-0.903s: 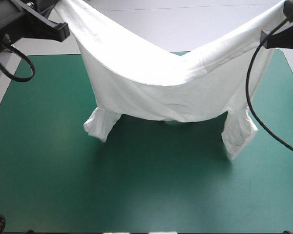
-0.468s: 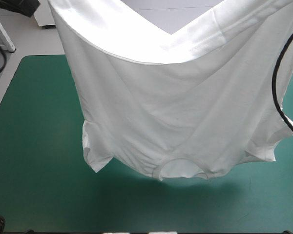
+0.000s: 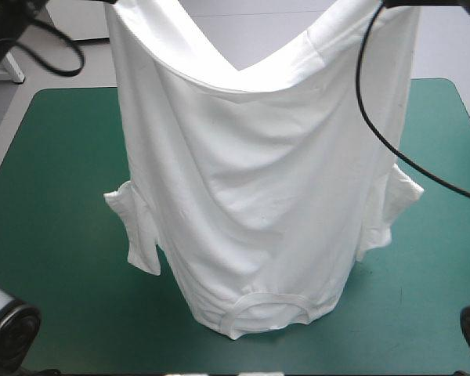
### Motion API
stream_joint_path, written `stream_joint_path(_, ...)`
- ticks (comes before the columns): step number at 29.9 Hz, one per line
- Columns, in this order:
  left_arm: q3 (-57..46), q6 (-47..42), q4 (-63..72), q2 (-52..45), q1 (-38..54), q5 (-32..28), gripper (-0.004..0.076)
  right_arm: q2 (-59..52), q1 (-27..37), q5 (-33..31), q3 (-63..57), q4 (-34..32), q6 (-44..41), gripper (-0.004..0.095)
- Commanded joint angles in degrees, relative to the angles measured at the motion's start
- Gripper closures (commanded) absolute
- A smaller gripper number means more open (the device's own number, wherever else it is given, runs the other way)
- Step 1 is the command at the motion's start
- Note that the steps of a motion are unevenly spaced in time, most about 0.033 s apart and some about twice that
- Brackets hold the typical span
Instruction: Fold the cloth
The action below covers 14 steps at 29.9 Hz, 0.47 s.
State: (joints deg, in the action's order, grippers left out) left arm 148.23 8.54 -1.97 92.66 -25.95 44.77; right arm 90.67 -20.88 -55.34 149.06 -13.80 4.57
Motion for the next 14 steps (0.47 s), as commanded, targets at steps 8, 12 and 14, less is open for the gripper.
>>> stream_joint_path(8,0.8,-2.1,-10.4,6.3,-0.1,-37.7,0.0746,6.7,0.5,33.9,2.3,-12.6,-10.3,0.092)
stream_joint_path(12,1.4,-2.1,-10.4,6.4,-0.1,-39.6,0.0746,7.1,1.5,34.1,4.3,-12.0,-10.3,0.0919)
stream_joint_path(14,1.4,-2.0,-10.4,6.4,-0.1,-37.5,0.0746,7.0,2.1,32.1,4.3,-11.1,-10.3,0.0919)
